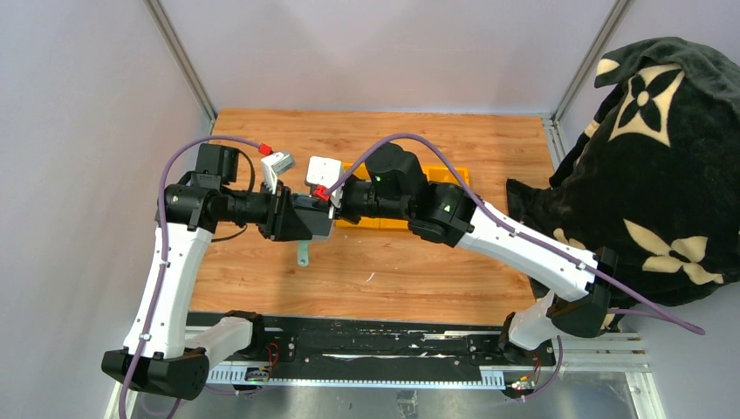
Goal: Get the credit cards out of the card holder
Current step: Remove the credit card from the card holder.
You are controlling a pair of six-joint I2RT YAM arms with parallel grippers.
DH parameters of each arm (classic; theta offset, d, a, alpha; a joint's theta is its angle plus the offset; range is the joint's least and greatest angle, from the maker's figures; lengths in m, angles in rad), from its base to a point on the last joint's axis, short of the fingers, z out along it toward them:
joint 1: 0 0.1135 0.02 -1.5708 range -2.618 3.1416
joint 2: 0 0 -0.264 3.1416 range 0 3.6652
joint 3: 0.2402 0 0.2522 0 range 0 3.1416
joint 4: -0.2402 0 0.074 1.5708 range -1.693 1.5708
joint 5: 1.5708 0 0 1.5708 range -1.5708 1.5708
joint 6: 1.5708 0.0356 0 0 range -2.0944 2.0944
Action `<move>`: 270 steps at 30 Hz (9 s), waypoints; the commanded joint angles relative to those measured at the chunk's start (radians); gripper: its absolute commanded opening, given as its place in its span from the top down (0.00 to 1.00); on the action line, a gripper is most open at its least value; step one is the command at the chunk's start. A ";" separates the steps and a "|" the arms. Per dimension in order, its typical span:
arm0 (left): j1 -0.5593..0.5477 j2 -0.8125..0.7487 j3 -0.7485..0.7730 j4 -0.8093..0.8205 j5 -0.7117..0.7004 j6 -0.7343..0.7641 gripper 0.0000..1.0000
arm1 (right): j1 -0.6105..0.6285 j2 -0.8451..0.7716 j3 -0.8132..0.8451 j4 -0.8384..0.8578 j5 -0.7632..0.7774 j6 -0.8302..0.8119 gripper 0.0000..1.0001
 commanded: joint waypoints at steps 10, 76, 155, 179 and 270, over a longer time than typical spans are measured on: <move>0.001 -0.105 0.043 0.288 0.075 -0.052 0.41 | -0.006 -0.202 -0.225 0.454 -0.012 0.346 1.00; 0.005 -0.060 0.020 0.362 0.225 -0.377 1.00 | -0.490 -0.308 -0.609 0.697 -0.265 1.296 0.45; 0.010 0.007 0.024 0.212 0.519 -0.216 0.73 | -0.328 -0.042 -0.754 1.353 -0.612 1.683 1.00; 0.010 0.016 0.030 0.209 0.427 -0.235 0.71 | -0.291 -0.125 -0.696 1.086 -0.536 1.464 0.68; 0.070 0.040 0.076 0.209 0.188 -0.166 1.00 | -0.594 -0.348 -0.879 0.954 -0.619 1.464 1.00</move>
